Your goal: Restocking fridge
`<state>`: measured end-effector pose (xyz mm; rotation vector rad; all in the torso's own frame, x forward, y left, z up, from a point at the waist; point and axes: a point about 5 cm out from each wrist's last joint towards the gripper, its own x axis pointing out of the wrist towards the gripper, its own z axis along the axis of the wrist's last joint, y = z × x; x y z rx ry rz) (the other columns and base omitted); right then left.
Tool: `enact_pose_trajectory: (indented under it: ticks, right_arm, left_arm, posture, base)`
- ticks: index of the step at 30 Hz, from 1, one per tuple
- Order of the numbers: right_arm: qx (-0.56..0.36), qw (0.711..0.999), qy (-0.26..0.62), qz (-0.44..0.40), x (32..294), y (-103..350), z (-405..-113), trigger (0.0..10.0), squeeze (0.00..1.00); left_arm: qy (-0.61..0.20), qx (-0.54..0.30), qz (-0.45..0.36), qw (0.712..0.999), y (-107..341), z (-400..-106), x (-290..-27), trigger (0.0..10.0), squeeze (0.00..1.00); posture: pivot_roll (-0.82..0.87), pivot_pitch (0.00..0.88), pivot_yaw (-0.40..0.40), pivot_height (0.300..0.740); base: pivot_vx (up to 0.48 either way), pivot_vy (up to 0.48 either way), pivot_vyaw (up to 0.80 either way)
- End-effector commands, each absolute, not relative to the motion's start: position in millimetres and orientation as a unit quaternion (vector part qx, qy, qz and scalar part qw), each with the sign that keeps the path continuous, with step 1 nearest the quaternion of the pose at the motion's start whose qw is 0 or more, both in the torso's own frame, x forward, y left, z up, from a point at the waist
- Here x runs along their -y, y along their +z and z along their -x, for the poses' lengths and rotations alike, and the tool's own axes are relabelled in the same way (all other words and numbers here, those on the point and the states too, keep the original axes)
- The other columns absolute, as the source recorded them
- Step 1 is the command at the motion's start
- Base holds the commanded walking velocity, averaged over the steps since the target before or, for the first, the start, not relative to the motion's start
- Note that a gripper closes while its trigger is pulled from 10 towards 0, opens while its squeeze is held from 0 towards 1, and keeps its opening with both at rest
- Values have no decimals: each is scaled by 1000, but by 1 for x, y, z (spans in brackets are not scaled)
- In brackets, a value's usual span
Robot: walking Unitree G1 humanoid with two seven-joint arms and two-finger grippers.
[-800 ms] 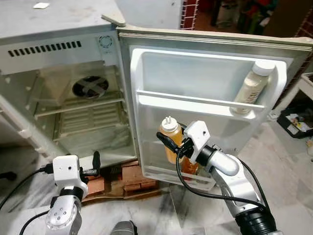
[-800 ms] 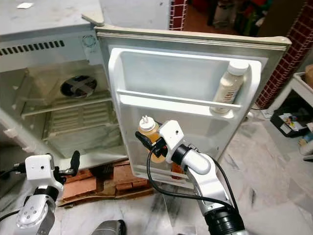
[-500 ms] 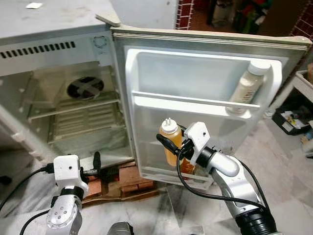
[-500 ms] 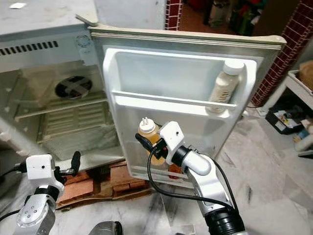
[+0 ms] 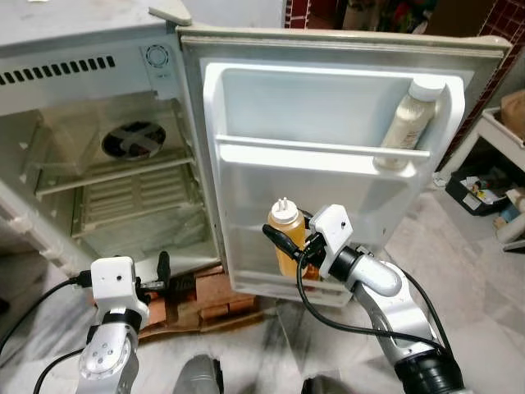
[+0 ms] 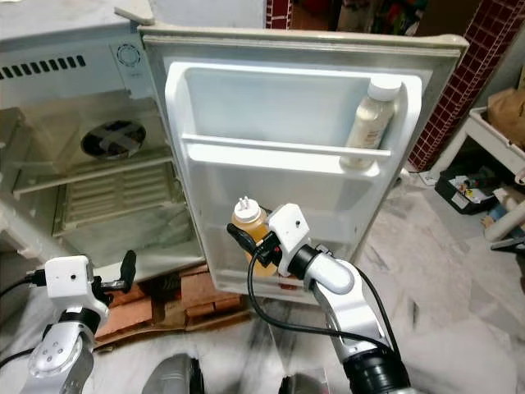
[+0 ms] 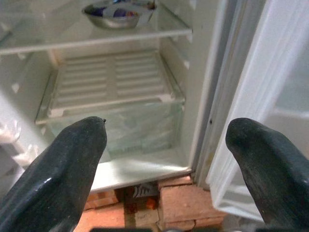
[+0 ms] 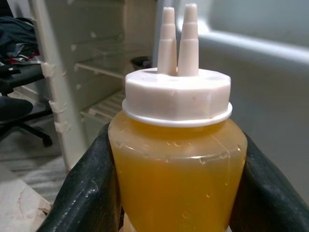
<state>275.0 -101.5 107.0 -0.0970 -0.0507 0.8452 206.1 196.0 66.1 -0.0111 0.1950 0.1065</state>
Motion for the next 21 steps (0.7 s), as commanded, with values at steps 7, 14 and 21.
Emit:
enact_pose_trajectory:
  ticks: [7,14,21]
  right_arm:
    - [27,919,389,55,103,109,-280,10000,0]
    - [23,940,331,71,108,110,-293,10000,0]
    - [4,945,326,37,99,94,-288,10000,0]
  left_arm:
    - [55,-101,0,993,65,-206,-198,10000,0]
    - [71,-91,-3,993,69,-209,-203,10000,0]
    - [82,-92,5,992,67,-208,-211,10000,0]
  posture:
    - [34,43,1,631]
    - [36,50,4,631]
    - [36,54,3,631]
  base:
    - [0,0,0]
    - [0,0,0]
    - [0,0,0]
